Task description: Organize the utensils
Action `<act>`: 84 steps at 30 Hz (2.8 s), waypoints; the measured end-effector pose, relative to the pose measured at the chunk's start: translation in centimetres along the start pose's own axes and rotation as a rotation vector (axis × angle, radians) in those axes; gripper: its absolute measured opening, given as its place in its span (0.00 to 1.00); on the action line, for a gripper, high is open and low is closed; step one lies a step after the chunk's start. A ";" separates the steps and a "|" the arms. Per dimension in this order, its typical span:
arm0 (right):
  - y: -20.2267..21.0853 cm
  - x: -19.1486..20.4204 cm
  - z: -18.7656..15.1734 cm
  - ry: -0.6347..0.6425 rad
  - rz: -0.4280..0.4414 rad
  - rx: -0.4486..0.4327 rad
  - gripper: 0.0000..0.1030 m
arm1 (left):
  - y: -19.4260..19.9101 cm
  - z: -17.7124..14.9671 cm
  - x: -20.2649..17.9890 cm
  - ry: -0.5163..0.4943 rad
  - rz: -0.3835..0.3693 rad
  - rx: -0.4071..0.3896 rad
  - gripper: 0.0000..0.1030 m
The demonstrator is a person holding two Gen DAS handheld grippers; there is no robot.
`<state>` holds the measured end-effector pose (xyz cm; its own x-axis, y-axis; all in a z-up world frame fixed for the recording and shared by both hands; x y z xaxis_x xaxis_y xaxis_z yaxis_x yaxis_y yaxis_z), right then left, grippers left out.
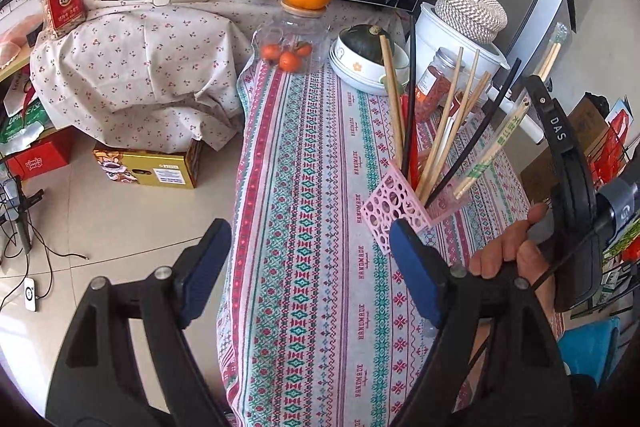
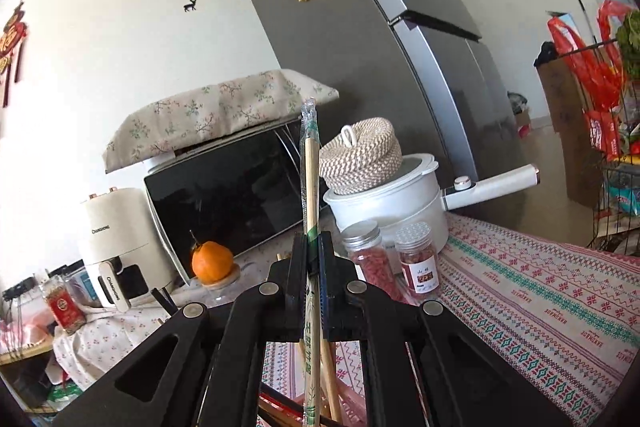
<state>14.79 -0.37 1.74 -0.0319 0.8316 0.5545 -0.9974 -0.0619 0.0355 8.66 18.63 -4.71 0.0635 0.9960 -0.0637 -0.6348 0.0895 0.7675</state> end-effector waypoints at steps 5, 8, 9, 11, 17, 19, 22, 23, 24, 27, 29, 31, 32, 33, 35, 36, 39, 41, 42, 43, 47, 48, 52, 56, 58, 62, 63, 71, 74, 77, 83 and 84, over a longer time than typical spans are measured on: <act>0.8 0.7 -1.9 0.049 -0.023 -0.059 0.05 | 0.0 -0.2 0.8 0.022 0.002 0.004 0.79; 0.9 0.5 -3.5 0.063 -0.033 -0.029 0.06 | -0.1 -0.4 0.8 0.023 -0.004 0.006 0.79; 1.0 0.4 -3.9 0.074 -0.032 -0.018 0.06 | -0.1 -0.4 0.7 0.021 -0.005 0.006 0.79; 1.3 0.5 -4.2 0.089 -0.020 0.008 0.07 | -0.1 -0.3 0.6 0.019 -0.007 0.007 0.79; 2.3 0.7 -1.9 0.074 0.047 0.092 0.38 | 0.0 -0.3 -0.1 0.017 -0.024 0.006 0.79; 2.4 0.6 -0.8 0.084 0.053 0.134 0.42 | -0.1 -0.2 -0.4 0.013 -0.022 0.011 0.79; 2.2 0.1 0.7 0.113 0.037 0.222 0.50 | -0.2 -0.3 -1.3 -0.011 -0.012 0.024 0.81; 2.1 -0.2 1.1 0.125 0.030 0.255 0.51 | -0.1 -0.3 -1.6 -0.031 0.003 0.028 0.84; 2.0 -0.5 1.5 0.136 0.023 0.290 0.52 | 0.1 -0.4 -1.9 -0.046 0.023 0.025 0.86; 2.0 -1.7 2.7 0.172 -0.008 0.395 0.56 | 0.7 -0.5 -2.6 -0.058 0.050 0.013 0.94; 2.1 -2.7 3.4 0.191 -0.037 0.461 0.59 | 1.2 -0.6 -3.2 -0.049 0.044 0.006 0.99; 2.6 -3.8 4.0 0.205 -0.061 0.524 0.60 | 1.4 -0.7 -4.3 -0.051 0.040 0.011 0.99; 2.9 -4.4 4.3 0.212 -0.075 0.548 0.61 | 1.6 -0.9 -4.9 -0.058 0.042 0.009 0.99; 3.2 -5.0 4.7 0.219 -0.087 0.568 0.61 | 1.8 -1.0 -5.6 -0.062 0.050 0.005 0.99; 3.9 -6.1 5.2 0.240 -0.109 0.620 0.63 | 2.4 -1.3 -6.9 -0.068 0.063 -0.015 0.99; 4.2 -6.7 5.4 0.247 -0.113 0.654 0.63 | 2.7 -1.4 -7.7 -0.077 0.064 -0.022 0.99; 5.2 -8.4 6.3 0.251 -0.139 0.708 0.64 | 3.7 -1.8 -9.4 -0.099 0.072 -0.047 0.99; 6.0 -9.4 7.0 0.258 -0.150 0.732 0.64 | 4.2 -2.1 -10.2 -0.102 0.070 -0.059 0.99; 6.3 -9.8 7.3 0.268 -0.157 0.736 0.65 | 4.5 -2.3 -10.6 -0.098 0.062 -0.064 0.99; 6.8 -10.2 7.5 0.285 -0.165 0.737 0.66 | 4.8 -2.4 -10.8 -0.095 0.058 -0.068 0.99; 8.1 -11.1 7.9 0.353 -0.183 0.730 0.68 | 5.1 -2.9 -12.1 -0.117 0.073 -0.075 0.99; 8.2 -11.2 7.9 0.360 -0.188 0.738 0.68 | 5.1 -2.9 -12.4 -0.124 0.077 -0.074 0.99; 8.7 -11.3 8.0 0.371 -0.172 0.744 0.69 | 4.7 -3.0 -13.0 -0.139 0.086 -0.065 0.99; 8.8 -11.3 7.9 0.393 -0.178 0.733 0.69 | 4.5 -3.0 -13.3 -0.134 0.085 -0.062 0.99; 8.7 -11.3 7.7 0.396 -0.182 0.736 0.69 | 4.5 -2.9 -13.3 -0.134 0.085 -0.063 0.99; 8.6 -11.2 7.5 0.402 -0.181 0.744 0.69 | 4.3 -3.0 -13.5 -0.143 0.094 -0.059 0.99; 8.6 -11.2 7.4 0.402 -0.179 0.746 0.69 | 4.3 -3.0 -13.6 -0.146 0.095 -0.056 0.99; 8.5 -11.3 6.9 0.391 -0.184 0.769 0.69 | 4.2 -3.0 -13.9 -0.148 0.101 -0.052 0.99; 8.5 -11.3 6.9 0.396 -0.186 0.767 0.69 | 4.2 -3.1 -13.9 -0.149 0.097 -0.052 0.99; 8.5 -11.3 6.9 0.395 -0.187 0.767 0.69 | 4.2 -3.1 -14.0 -0.150 0.096 -0.053 0.99; 8.4 -11.4 6.6 0.394 -0.189 0.775 0.69 | 4.2 -3.1 -14.0 -0.152 0.096 -0.052 0.99; 8.4 -11.4 6.6 0.394 -0.189 0.776 0.69 | 4.3 -3.1 -14.0 -0.153 0.097 -0.053 0.99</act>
<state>7.17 -14.01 1.18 -0.0337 0.9864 0.1610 -0.6684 -0.1420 0.7301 2.69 5.09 -2.52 0.1135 0.9874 0.1101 -0.6833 -0.0028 0.7301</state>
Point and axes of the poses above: each gripper's, at about its wrist camera, not at the fingertips, and y roughly against the way its jaws point, x to its left, z to its top, the point moved 3 cm from there along -y, roughly the way its jaws point, and after that the axes turned 14 degrees about -y, right-handed, at the moved point
